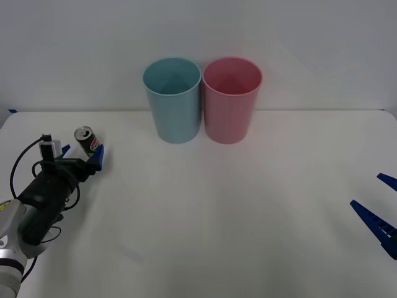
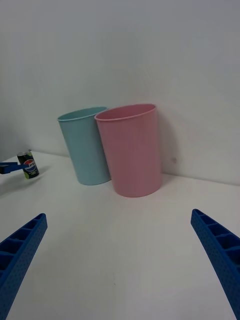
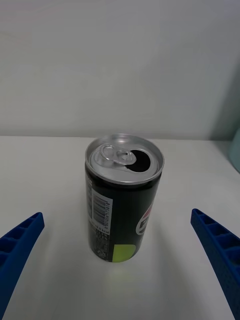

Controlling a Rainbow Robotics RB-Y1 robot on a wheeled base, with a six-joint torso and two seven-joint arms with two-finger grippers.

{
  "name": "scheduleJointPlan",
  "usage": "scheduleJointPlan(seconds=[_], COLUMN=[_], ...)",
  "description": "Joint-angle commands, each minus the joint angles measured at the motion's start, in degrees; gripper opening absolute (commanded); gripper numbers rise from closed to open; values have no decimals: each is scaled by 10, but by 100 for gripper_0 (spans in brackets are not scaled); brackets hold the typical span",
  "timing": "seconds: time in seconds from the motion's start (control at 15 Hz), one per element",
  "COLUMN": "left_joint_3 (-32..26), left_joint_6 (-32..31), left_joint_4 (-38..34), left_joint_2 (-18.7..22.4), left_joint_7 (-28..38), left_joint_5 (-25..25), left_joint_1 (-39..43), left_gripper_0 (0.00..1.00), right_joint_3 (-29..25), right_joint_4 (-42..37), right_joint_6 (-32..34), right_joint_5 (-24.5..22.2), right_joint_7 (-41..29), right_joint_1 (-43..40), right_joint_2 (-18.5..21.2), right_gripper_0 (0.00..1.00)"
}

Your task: Grasp the object on the table and drop it into the matching bin: aluminum can to the light blue bin, PET bottle to the pink bin.

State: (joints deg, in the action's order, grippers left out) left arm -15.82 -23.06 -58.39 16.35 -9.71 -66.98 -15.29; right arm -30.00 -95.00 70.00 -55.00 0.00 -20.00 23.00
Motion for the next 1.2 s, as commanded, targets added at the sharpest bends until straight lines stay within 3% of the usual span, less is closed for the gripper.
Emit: scheduleJointPlan(seconds=[0.07,0.8,0.87,0.93,1.0,1.07,1.2], left_joint_3=[-4,-7,-6,-6,-6,-6,-5], left_joint_6=[8,37,38,39,39,39,39], left_joint_4=[35,73,74,73,73,73,73], left_joint_2=[1,1,0,0,1,0,0], left_joint_7=[-1,0,0,0,-1,-3,-6], left_joint_5=[-14,-39,-41,-42,-45,-47,-49], left_joint_1=[-34,-77,-77,-77,-77,-77,-77], left_gripper_0=[100,100,92,47,21,4,0], right_joint_3=[0,0,0,0,0,0,0], right_joint_4=[0,0,0,0,0,0,0], right_joint_6=[0,0,0,0,0,0,0], right_joint_5=[0,0,0,0,0,0,0], right_joint_7=[0,0,0,0,0,0,0], right_joint_1=[0,0,0,0,0,0,0], right_joint_2=[0,0,0,0,0,0,0], right_gripper_0=[100,100,100,100,100,100,100])
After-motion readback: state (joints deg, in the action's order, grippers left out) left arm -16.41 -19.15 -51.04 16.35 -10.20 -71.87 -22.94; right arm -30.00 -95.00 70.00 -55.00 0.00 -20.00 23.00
